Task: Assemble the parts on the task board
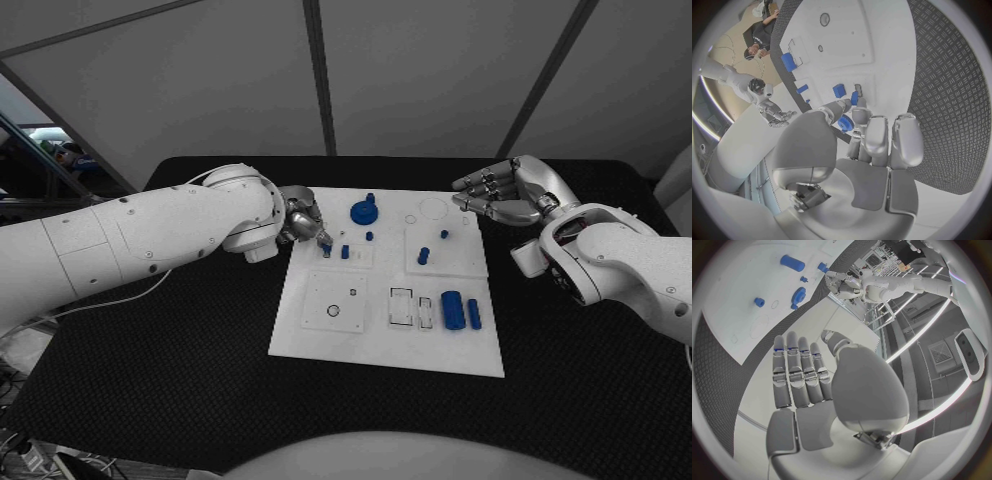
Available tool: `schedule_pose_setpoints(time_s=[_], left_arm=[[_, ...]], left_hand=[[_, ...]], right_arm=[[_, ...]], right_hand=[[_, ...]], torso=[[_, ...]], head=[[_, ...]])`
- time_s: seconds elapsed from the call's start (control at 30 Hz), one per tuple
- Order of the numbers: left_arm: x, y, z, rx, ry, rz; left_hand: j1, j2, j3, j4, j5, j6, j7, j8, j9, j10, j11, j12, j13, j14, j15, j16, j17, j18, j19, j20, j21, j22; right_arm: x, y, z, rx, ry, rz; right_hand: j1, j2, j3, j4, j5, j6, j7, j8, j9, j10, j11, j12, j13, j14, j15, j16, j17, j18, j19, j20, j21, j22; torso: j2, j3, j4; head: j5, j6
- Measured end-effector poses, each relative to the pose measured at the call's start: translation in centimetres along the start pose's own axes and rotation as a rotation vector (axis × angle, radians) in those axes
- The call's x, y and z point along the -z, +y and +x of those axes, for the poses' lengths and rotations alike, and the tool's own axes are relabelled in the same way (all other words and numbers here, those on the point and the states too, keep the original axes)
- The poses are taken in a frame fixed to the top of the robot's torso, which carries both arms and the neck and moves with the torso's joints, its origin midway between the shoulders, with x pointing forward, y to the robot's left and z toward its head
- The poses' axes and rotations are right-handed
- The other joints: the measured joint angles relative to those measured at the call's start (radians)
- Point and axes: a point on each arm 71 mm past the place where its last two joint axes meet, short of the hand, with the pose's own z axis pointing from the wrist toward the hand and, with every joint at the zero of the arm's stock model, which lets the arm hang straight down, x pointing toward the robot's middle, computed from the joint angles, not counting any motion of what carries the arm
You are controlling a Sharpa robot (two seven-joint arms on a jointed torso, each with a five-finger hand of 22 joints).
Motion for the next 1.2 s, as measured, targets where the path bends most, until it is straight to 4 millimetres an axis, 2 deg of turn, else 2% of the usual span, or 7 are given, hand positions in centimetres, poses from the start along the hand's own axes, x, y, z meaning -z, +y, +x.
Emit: schedule_pose_setpoints(time_s=[0.33, 0.4, 0.47, 0.5, 1.2], left_arm=[[0.02, -0.04, 0.04, -0.031, 0.004, 0.0], [0.04, -0.07, 0.08, -0.037, 0.008, 0.001], [0.07, -0.1, 0.12, -0.041, 0.013, 0.001], [0.07, -0.11, 0.13, -0.043, 0.014, 0.002], [0.05, 0.0, 0.23, -0.057, 0.037, -0.005]], left_hand=[[0.0, 0.0, 0.003, 0.003, -0.001, 0.0, 0.0, -0.001, 0.0, 0.002, -0.002, 0.0, 0.002, 0.003, -0.002, 0.0, 0.0, 0.0, 0.0, 0.0, 0.0, 0.0], [0.0, 0.0, 0.003, 0.002, -0.001, 0.0, 0.0, -0.001, 0.016, 0.002, -0.002, 0.0, 0.003, 0.003, -0.002, 0.0, 0.0, -0.061, 0.004, -0.004, 0.0, 0.0], [0.0, 0.0, 0.003, 0.002, 0.001, 0.002, -0.002, -0.002, 0.017, 0.002, -0.002, 0.003, 0.005, 0.003, -0.002, 0.0, 0.0, -0.059, 0.004, -0.004, 0.0, 0.0], [0.0, 0.0, 0.003, 0.002, 0.004, 0.004, -0.004, -0.001, 0.022, 0.005, 0.001, 0.007, 0.007, 0.004, -0.001, 0.0, 0.0, -0.034, 0.003, -0.004, 0.0, 0.0], [0.0, 0.0, 0.009, 0.008, 0.012, 0.007, -0.007, 0.008, 0.04, 0.01, 0.005, 0.018, 0.024, 0.0, -0.004, 0.0, 0.0, -0.036, 0.003, -0.004, 0.004, 0.0]], right_arm=[[-0.02, -0.01, 0.01, 0.0, 0.0, 0.0], [-0.03, -0.01, 0.01, 0.0, 0.0, 0.0], [-0.04, -0.01, 0.01, 0.0, 0.0, 0.0], [-0.04, -0.01, 0.02, 0.0, 0.0, 0.0], [-0.08, -0.02, 0.05, 0.0, 0.0, 0.0]], right_hand=[[0.0, 0.0, 0.0, 0.0, 0.0, 0.0, 0.0, 0.0, 0.0, 0.0, 0.0, 0.0, 0.0, 0.0, 0.0, 0.0, 0.0, 0.0, 0.0, 0.0, 0.0, 0.0], [0.0, 0.0, 0.0, 0.0, 0.0, 0.0, 0.0, 0.0, 0.0, 0.0, 0.0, 0.0, 0.0, 0.0, 0.0, 0.0, 0.0, 0.0, 0.0, 0.0, 0.0, 0.0], [0.0, 0.0, 0.0, 0.0, 0.0, 0.0, 0.0, 0.0, 0.0, 0.0, 0.0, 0.0, 0.0, 0.0, 0.0, 0.0, 0.0, 0.0, 0.0, 0.0, 0.0, 0.0], [0.0, 0.0, 0.0, 0.0, 0.0, 0.0, 0.0, 0.0, 0.0, 0.0, 0.0, 0.0, 0.0, 0.0, 0.0, 0.0, 0.0, 0.0, 0.0, 0.0, 0.0, 0.0], [0.0, 0.0, 0.0, 0.0, 0.0, 0.0, 0.0, 0.0, 0.0, 0.0, 0.0, 0.0, 0.0, 0.0, 0.0, 0.0, 0.0, 0.0, 0.0, 0.0, 0.0, 0.0]], torso=[[0.0, -0.0001, 0.0004], [0.0, -0.0001, 0.0004], [0.0, -0.0003, 0.0004], [0.0, -0.0003, 0.0004], [0.0, 0.0003, 0.0004]], head=[[0.001, -0.002], [0.001, -0.002], [0.001, -0.002], [0.001, -0.002], [0.0, -0.003]])
